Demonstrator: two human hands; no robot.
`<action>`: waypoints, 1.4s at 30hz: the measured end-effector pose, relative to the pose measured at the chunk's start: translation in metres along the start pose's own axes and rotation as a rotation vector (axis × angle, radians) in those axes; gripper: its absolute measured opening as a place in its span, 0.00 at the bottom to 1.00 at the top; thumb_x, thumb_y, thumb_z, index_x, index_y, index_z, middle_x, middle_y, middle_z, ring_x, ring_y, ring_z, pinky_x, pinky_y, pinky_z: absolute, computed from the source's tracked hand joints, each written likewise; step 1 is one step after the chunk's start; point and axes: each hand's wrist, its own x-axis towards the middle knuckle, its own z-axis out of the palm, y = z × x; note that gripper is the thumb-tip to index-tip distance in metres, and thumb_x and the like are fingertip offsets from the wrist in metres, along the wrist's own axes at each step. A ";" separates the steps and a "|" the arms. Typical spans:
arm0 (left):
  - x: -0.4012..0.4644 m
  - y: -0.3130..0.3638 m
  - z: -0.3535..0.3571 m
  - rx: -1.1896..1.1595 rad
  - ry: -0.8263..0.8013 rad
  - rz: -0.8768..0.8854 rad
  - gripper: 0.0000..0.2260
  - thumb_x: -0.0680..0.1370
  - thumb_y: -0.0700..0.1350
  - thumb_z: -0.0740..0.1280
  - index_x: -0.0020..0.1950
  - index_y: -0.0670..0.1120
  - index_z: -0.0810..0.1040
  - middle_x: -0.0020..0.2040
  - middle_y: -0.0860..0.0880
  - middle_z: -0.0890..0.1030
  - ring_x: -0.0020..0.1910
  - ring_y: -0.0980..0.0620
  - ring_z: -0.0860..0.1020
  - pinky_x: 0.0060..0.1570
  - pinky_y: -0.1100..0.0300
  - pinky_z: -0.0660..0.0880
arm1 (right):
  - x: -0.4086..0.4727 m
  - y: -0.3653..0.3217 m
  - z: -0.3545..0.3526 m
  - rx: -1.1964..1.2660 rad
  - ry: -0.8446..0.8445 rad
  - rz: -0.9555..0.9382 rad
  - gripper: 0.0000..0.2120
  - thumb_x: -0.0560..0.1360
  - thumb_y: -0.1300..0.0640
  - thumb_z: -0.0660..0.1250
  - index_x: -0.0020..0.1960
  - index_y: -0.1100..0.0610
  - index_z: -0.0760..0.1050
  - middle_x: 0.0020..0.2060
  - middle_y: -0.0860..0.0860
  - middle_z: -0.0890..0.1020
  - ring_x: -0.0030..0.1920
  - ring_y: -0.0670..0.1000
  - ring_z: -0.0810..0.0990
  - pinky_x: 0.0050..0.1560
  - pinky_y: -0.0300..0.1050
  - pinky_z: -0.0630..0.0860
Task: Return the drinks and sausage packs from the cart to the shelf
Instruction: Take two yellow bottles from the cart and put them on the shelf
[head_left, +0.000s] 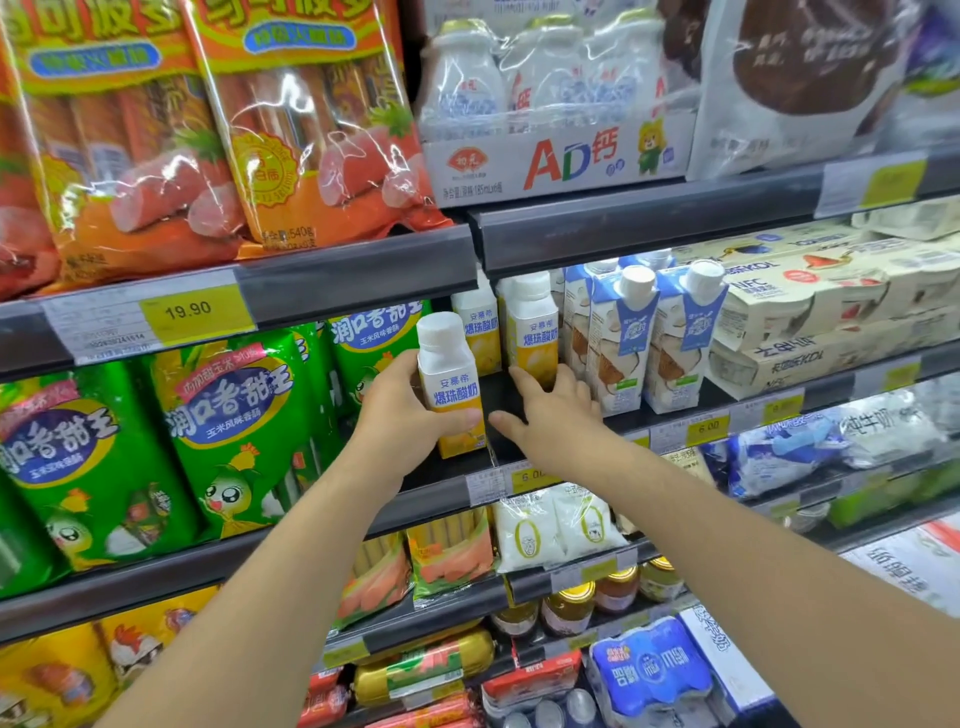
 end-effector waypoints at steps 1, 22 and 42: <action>0.002 0.001 0.003 0.000 0.009 -0.001 0.26 0.65 0.39 0.82 0.58 0.51 0.77 0.48 0.52 0.84 0.49 0.52 0.82 0.48 0.53 0.81 | -0.003 0.001 -0.001 0.026 -0.012 -0.014 0.34 0.80 0.41 0.57 0.80 0.47 0.47 0.77 0.61 0.49 0.75 0.64 0.52 0.74 0.58 0.54; 0.022 0.016 0.053 0.639 0.196 0.041 0.26 0.66 0.54 0.80 0.57 0.44 0.76 0.54 0.44 0.82 0.54 0.43 0.80 0.53 0.46 0.78 | -0.017 0.034 -0.011 0.057 -0.045 -0.198 0.33 0.78 0.46 0.64 0.77 0.56 0.55 0.75 0.54 0.62 0.74 0.58 0.59 0.74 0.53 0.59; 0.030 0.018 0.064 0.661 0.225 0.008 0.23 0.71 0.54 0.77 0.58 0.43 0.73 0.56 0.43 0.81 0.55 0.43 0.80 0.45 0.53 0.74 | -0.005 0.029 -0.004 0.103 -0.009 -0.283 0.20 0.77 0.53 0.65 0.67 0.53 0.66 0.61 0.50 0.76 0.64 0.54 0.73 0.64 0.55 0.70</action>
